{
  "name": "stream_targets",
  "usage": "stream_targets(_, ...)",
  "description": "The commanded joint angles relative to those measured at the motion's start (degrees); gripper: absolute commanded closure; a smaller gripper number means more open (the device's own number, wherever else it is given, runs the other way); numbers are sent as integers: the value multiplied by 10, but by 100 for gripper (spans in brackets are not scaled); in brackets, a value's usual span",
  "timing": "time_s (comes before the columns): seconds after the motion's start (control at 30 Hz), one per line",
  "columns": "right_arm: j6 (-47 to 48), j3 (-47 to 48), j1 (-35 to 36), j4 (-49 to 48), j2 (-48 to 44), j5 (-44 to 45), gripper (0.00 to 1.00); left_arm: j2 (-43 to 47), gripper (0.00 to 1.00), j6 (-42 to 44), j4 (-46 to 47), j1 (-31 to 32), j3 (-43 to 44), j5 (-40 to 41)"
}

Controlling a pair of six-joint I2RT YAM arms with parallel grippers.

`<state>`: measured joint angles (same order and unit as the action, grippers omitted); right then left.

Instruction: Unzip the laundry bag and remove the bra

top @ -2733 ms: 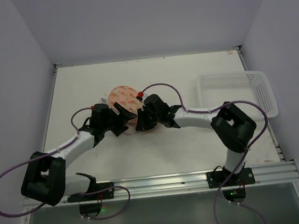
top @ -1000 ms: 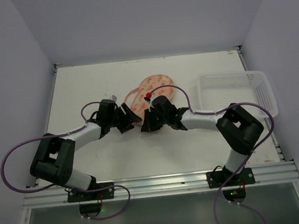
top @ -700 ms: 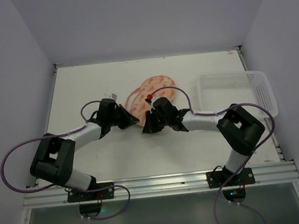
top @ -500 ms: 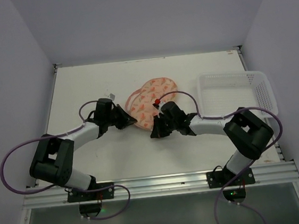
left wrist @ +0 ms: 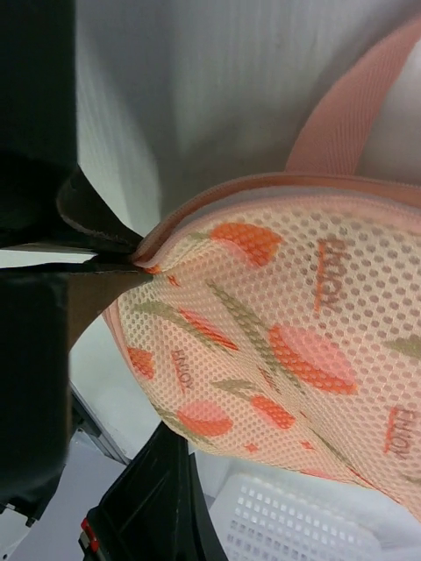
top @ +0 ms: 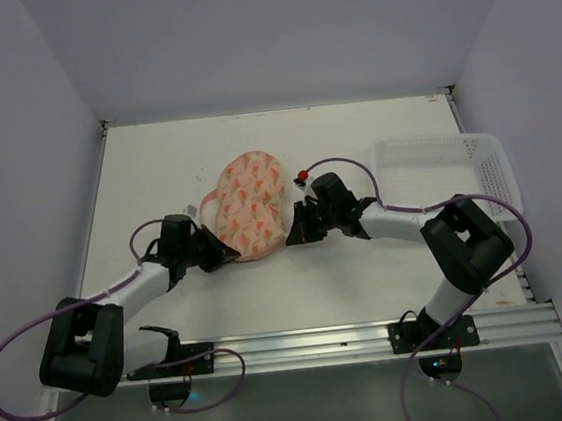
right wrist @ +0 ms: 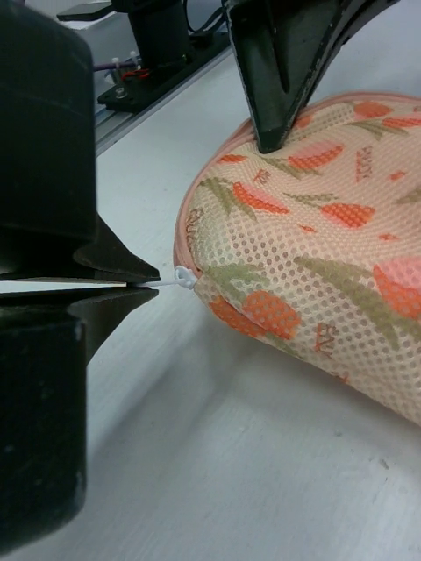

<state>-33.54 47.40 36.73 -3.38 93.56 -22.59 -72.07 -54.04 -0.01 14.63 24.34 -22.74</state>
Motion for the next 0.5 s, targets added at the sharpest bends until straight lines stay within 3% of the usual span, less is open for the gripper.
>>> stream_targets(0.0, 22, 52, 5, 19, 28, 0, 99, 58, 93, 10, -40, -8, -13, 41)
stream_targets(0.1, 35, 74, 31, 31, 40, 1, 94, 128, 74, 19, -106, -10, -7, 107)
stream_targets(0.23, 48, 102, 51, 62, 43, 13, 61, 195, 36, 17, -163, -14, 5, 161)
stream_targets(0.27, 45, 101, 51, 65, 37, 13, 47, 199, 32, 21, -169, -14, 14, 169)
stream_targets(0.4, 53, 101, 51, 101, -17, 65, 19, 169, 26, 84, -212, -18, 95, 220)
stream_targets(0.47, 62, 100, 50, 128, -60, 91, 13, 148, 26, 131, -212, -18, 147, 242)
